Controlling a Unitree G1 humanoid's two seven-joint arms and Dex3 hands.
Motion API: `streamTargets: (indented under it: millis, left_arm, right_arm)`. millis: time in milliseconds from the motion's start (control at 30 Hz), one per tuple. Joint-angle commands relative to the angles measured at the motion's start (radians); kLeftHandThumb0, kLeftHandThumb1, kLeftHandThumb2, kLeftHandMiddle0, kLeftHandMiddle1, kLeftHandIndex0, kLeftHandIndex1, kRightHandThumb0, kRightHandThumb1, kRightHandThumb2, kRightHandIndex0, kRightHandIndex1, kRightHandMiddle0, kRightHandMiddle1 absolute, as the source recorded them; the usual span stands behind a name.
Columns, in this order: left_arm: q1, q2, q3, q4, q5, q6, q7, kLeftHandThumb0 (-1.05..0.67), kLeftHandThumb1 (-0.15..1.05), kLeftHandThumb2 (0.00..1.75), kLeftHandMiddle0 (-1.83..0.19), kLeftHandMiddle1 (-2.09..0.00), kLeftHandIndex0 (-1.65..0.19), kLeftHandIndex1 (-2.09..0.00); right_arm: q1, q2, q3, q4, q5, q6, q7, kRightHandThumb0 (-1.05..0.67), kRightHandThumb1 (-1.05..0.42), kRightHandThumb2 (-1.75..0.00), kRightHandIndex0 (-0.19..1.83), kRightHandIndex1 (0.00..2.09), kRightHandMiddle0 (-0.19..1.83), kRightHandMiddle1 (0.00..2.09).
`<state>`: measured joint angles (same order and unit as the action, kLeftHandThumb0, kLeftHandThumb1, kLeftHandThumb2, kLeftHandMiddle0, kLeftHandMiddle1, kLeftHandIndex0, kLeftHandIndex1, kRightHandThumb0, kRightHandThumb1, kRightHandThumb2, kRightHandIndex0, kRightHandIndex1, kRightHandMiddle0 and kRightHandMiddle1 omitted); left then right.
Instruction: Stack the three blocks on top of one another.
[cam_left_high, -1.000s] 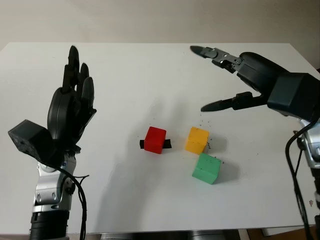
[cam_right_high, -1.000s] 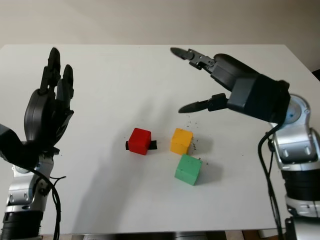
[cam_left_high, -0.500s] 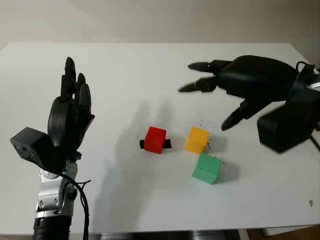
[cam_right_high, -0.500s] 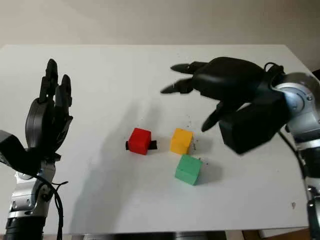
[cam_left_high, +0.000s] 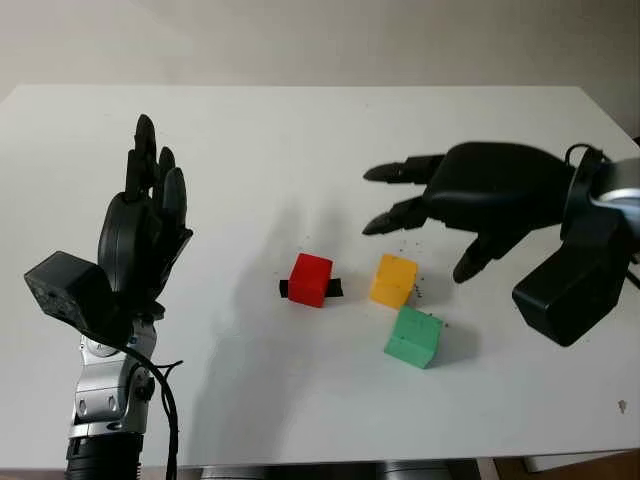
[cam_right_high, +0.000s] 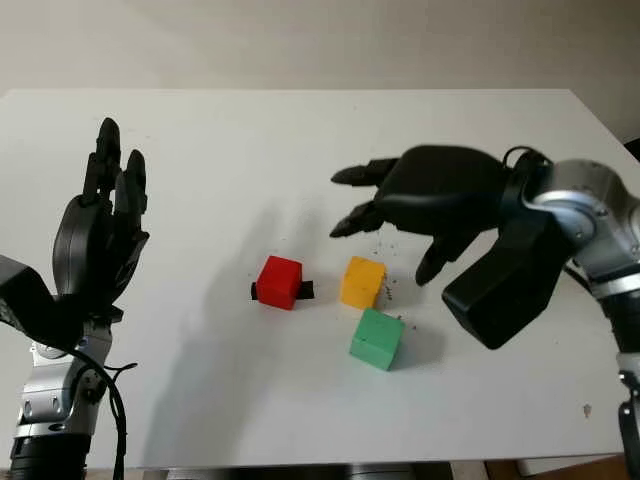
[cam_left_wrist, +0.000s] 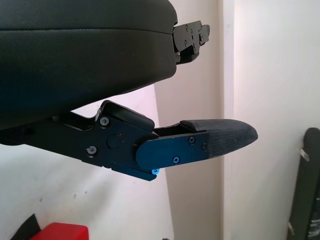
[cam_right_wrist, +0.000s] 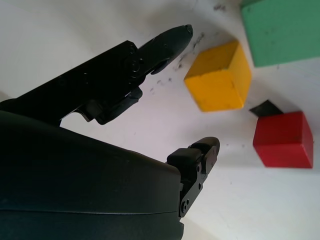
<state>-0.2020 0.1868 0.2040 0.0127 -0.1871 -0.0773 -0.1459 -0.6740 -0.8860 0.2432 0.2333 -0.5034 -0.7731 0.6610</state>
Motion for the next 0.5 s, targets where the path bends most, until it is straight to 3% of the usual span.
streamTargets:
  millis: [0, 467]
  left_arm:
    - [0.010, 0.004, -0.006, -0.024, 0.012, 0.002, 0.002, -0.74, 1.05, 0.58, 0.14, -0.05, 0.15, -0.06]
    - [0.025, 0.005, -0.011, -0.040, 0.025, 0.014, 0.006, -0.72, 1.05, 0.60, 0.12, -0.06, 0.14, -0.06]
  right_arm:
    - [0.020, 0.016, 0.005, 0.019, -0.004, -0.015, -0.033, -0.49, -0.76, -0.06, 0.07, 0.05, 0.46, 0.07]
    - [0.008, 0.068, 0.061, 0.184, -0.157, -0.132, -0.257, -0.52, -0.83, -0.06, 0.03, 0.05, 0.50, 0.09]
